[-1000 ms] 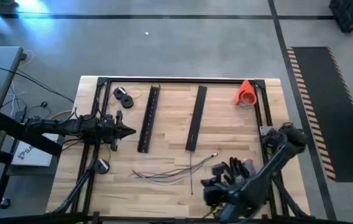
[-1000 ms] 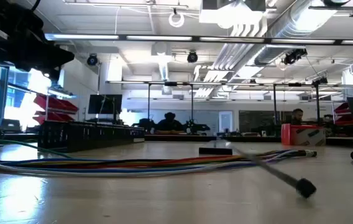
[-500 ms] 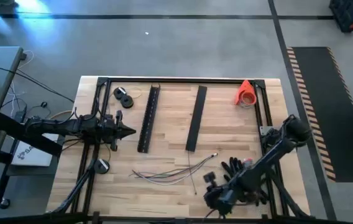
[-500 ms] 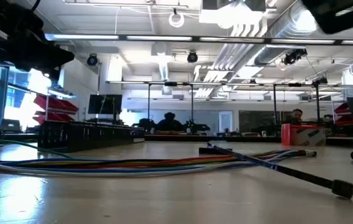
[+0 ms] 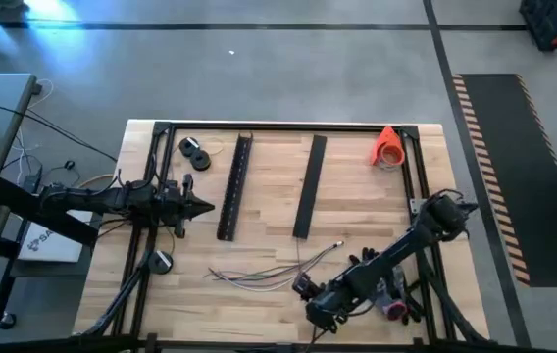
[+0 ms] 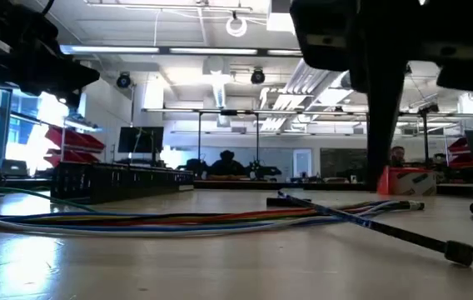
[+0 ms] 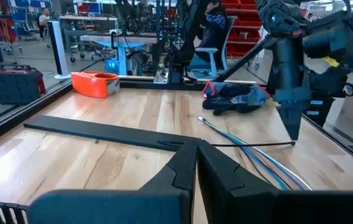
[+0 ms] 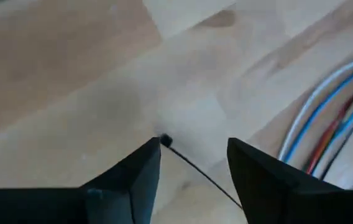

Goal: Ziptie cables
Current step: Wrap the cable wires using zip tie

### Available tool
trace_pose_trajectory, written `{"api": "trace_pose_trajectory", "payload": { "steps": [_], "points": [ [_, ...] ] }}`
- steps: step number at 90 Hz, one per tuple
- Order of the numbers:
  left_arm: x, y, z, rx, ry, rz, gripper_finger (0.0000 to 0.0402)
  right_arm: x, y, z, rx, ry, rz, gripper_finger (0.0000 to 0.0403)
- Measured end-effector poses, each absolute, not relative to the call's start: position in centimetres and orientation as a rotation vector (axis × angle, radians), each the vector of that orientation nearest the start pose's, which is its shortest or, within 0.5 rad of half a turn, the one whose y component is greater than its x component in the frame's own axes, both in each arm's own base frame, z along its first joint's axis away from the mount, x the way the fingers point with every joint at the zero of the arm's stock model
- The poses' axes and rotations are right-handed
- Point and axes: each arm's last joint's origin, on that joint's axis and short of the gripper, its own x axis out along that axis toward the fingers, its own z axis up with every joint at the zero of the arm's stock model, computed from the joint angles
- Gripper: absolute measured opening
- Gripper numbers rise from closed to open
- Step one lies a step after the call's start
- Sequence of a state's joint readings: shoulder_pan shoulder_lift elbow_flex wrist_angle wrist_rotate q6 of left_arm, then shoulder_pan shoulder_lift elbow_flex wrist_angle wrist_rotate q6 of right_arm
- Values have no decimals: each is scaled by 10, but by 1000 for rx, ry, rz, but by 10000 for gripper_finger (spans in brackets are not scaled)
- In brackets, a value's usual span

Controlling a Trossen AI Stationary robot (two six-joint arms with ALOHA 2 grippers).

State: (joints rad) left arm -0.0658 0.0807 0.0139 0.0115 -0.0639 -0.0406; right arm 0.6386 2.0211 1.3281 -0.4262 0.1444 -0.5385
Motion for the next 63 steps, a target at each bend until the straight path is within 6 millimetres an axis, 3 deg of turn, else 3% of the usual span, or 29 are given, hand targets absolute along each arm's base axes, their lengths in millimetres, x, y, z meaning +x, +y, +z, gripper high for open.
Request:
{"api": "trace_pose_trajectory", "payload": {
  "steps": [32, 45, 53, 63],
  "points": [
    [102, -5, 163, -37, 55, -1, 0, 333, 234, 125, -993, 939, 765, 137],
    [102, -5, 163, -37, 55, -1, 0, 334, 235, 122, -995, 926, 764, 75],
    [102, -5, 163, -37, 54, -1, 0, 338, 238, 122, -1014, 880, 671, 20],
    [102, -5, 163, -37, 55, -1, 0, 339, 247, 125, -1081, 801, 497, 6]
  ]
}}
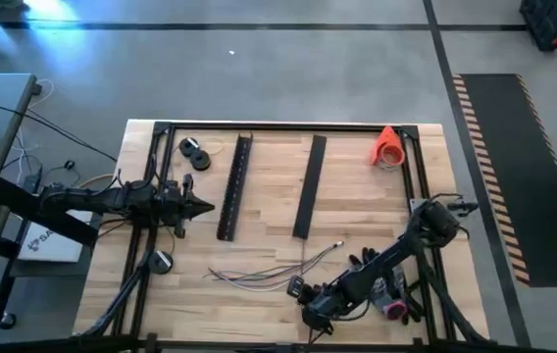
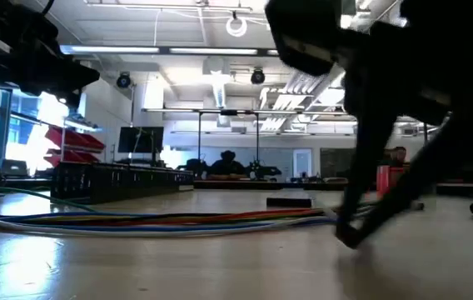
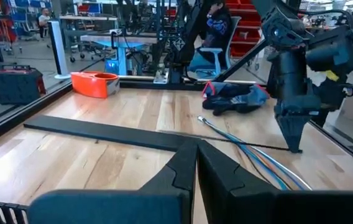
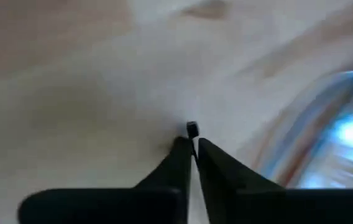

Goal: Ziptie cables
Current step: Wrap the cable wires using zip tie

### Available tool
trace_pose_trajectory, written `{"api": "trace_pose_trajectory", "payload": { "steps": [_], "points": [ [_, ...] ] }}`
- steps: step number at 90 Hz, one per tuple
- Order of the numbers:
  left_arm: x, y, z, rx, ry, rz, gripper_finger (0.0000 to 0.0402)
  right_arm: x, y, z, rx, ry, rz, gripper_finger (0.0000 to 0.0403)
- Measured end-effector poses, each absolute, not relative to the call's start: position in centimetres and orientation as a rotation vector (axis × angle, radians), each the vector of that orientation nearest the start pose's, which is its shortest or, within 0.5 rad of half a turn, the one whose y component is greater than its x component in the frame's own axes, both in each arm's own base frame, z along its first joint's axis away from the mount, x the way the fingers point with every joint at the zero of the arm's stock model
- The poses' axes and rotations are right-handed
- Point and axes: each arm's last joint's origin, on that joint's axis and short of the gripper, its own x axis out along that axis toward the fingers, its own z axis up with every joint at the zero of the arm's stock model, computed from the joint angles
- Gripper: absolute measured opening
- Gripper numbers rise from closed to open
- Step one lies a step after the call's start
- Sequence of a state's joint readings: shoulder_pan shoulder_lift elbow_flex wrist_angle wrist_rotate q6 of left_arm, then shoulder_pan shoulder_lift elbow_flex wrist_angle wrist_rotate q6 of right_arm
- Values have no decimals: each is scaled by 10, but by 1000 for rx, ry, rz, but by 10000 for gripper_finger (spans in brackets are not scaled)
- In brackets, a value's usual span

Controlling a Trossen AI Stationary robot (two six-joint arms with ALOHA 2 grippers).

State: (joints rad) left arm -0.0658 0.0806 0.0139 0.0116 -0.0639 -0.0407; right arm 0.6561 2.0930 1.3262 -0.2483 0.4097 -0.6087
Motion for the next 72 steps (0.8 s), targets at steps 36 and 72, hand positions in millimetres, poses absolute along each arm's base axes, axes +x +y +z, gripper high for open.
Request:
{"api": "trace_pose_trajectory", "payload": {
  "steps": [36, 72],
  "points": [
    [102, -5, 163, -37, 54, -1, 0, 314, 243, 201, -755, 655, -131, 0],
    [102, -5, 163, -37, 55, -1, 0, 239, 226, 239, -524, 441, -595, 0]
  ]
}}
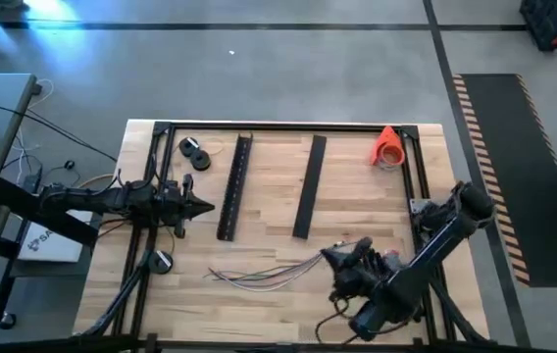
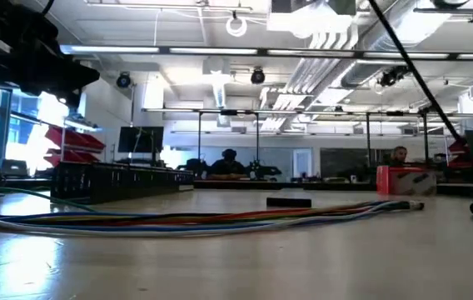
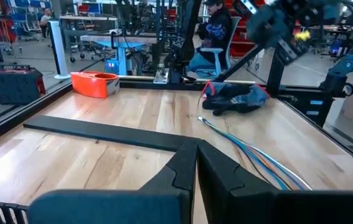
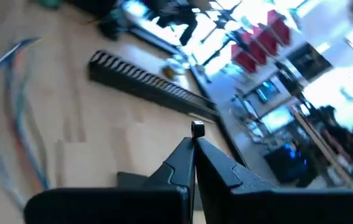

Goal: Ziptie cables
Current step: Wrap the cable wires using zip tie

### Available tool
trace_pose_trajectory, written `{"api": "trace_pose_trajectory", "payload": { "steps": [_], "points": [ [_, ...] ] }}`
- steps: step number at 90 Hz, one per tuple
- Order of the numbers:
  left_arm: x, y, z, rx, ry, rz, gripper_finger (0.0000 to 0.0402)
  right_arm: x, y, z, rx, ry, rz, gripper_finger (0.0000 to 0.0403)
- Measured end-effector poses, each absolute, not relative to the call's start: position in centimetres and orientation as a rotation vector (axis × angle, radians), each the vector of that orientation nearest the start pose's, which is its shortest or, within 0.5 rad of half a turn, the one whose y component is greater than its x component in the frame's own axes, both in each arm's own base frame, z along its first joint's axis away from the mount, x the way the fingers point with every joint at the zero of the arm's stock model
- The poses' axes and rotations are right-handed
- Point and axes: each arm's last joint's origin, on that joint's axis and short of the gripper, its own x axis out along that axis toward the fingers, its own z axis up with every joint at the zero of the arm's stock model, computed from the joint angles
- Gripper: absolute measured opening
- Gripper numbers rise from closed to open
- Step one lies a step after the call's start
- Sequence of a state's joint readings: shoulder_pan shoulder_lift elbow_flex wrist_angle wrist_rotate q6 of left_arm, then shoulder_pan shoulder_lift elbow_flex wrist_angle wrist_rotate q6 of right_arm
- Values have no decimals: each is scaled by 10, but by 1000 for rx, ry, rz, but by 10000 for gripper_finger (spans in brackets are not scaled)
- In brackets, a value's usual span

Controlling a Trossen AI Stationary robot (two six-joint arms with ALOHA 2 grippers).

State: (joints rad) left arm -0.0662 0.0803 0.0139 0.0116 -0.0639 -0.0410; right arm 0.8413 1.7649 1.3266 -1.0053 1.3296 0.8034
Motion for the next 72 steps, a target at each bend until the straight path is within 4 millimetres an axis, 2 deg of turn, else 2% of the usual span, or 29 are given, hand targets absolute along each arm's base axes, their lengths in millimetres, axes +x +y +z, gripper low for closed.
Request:
{"api": "trace_pose_trajectory", "payload": {
  "steps": [22, 30, 45, 72],
  "points": [
    [102, -5, 163, -37, 55, -1, 0, 216, 217, 264, -465, 231, -657, 0],
    [102, -5, 163, -37, 55, -2, 0, 212, 211, 273, -459, 242, -655, 0],
    [102, -5, 163, -37, 55, -1, 0, 208, 202, 282, -490, 431, -583, 0],
    [102, -5, 163, -37, 55, -2, 0, 185, 213, 287, -402, 255, -573, 0]
  ]
}}
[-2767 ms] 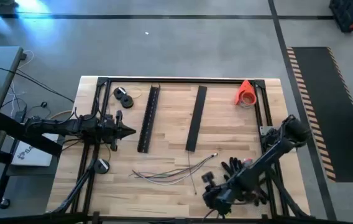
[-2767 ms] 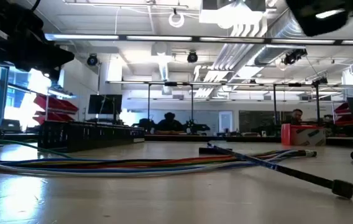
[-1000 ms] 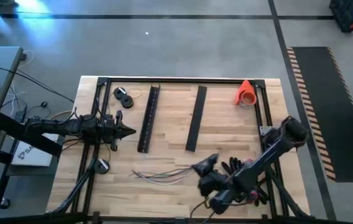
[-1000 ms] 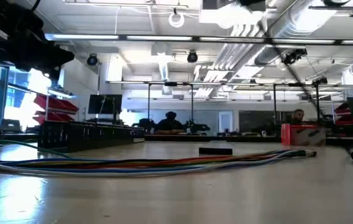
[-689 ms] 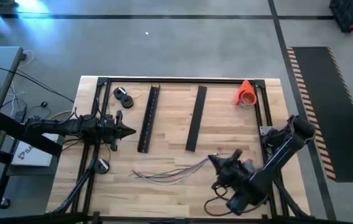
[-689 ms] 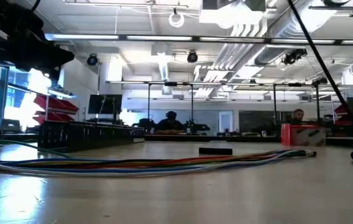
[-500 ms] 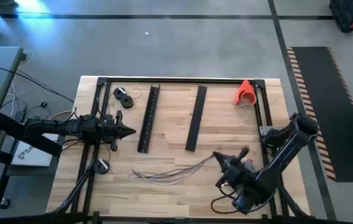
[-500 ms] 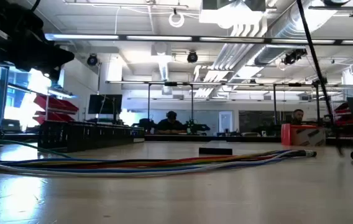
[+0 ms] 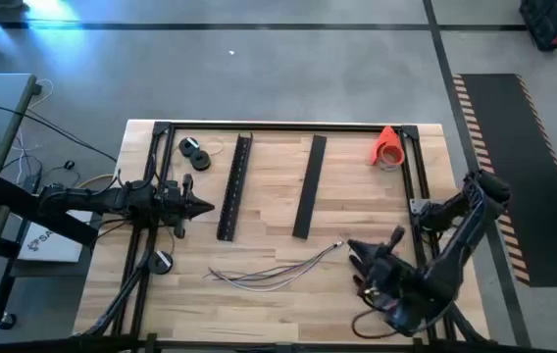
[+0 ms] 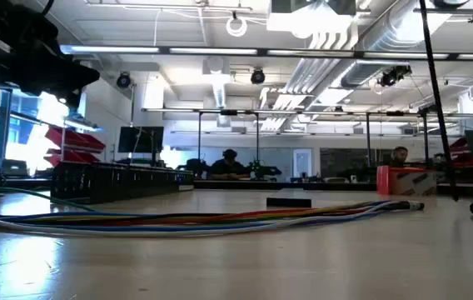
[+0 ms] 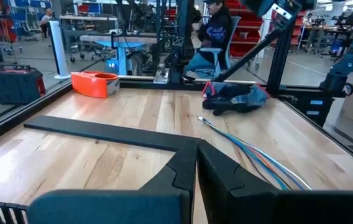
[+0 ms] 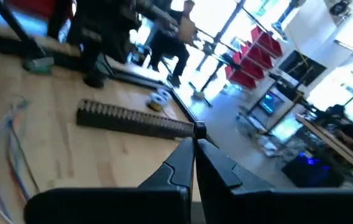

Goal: Ziptie cables
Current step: Wrap the cable wires using zip tie

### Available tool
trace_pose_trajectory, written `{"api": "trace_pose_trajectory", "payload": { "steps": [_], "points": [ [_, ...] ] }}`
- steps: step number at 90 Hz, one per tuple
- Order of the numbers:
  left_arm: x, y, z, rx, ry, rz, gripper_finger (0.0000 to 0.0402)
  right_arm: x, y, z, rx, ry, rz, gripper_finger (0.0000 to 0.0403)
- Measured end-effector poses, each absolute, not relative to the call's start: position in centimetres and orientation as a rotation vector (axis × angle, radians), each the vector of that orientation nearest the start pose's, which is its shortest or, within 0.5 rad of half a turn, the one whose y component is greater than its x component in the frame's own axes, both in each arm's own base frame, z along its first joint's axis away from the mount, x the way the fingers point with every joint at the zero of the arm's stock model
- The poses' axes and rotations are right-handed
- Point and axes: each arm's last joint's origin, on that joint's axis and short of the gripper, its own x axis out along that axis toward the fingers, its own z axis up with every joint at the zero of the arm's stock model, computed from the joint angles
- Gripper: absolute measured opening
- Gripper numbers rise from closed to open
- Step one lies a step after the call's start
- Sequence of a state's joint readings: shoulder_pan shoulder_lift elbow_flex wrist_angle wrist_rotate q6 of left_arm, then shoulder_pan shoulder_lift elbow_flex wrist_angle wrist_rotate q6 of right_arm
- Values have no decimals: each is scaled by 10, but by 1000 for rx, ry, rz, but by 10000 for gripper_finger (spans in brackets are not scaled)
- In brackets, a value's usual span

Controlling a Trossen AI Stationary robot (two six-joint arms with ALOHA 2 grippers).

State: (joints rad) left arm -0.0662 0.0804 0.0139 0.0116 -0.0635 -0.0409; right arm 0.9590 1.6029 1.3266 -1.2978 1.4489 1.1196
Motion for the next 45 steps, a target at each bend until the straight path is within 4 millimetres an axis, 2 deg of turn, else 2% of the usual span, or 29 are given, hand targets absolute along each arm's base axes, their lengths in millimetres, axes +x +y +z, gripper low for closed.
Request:
{"api": "trace_pose_trajectory", "payload": {
  "steps": [12, 24, 45],
  "points": [
    [102, -5, 163, -37, 55, -1, 0, 187, 211, 289, -353, 120, -615, 0],
    [102, -5, 163, -37, 55, -1, 0, 205, 194, 289, -344, 127, -704, 0],
    [102, -5, 163, -37, 55, -2, 0, 226, 164, 286, -580, 256, -810, 0]
  ]
}}
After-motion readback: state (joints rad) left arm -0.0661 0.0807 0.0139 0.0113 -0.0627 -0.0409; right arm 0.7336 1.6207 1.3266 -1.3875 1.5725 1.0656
